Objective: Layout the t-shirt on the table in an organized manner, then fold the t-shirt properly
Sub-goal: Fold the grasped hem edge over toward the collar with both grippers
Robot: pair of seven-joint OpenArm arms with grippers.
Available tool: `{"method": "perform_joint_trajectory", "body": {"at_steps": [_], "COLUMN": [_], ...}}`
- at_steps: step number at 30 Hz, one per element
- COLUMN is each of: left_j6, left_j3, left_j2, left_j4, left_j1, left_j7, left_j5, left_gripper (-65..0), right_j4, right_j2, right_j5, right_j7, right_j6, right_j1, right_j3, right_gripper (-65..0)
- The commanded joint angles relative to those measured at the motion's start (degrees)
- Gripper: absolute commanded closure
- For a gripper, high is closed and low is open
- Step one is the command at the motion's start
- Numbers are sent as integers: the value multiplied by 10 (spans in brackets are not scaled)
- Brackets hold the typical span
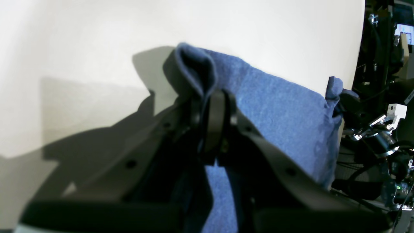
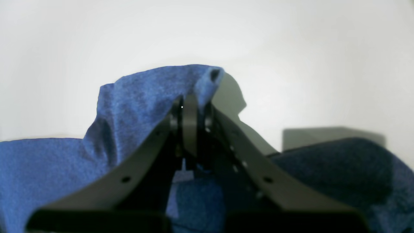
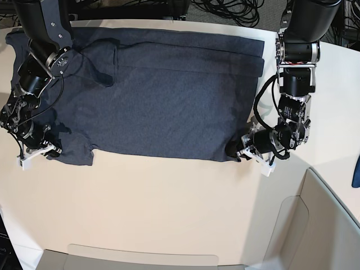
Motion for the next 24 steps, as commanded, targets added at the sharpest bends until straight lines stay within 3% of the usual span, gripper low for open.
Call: {"method": "perform_joint_trajectory", "body": {"at_steps": [1, 6, 14, 24], "left_j6": [-3, -3, -3, -3], "left_j3": [0, -2, -5, -6], "left_j2": [-4, -14, -22, -55], "left_j4": [15, 88, 182, 346], "left_j1": [-15, 0, 40, 129], "left_j7": [5, 17, 41, 64], "left_j5": [1, 1, -1, -1], "left_gripper": [0, 0, 0, 0], "right_j4": [12, 55, 225, 442], "right_j2": [12, 17, 1, 6], "right_j5": [19, 50, 56, 194], "right_j7": [10, 0, -86, -143], "right_j6": [8, 8, 8, 8], "right_j1": [24, 14, -38, -191], "right_j3": [-1, -2, 1, 3], "right_gripper": [0, 0, 0, 0]}}
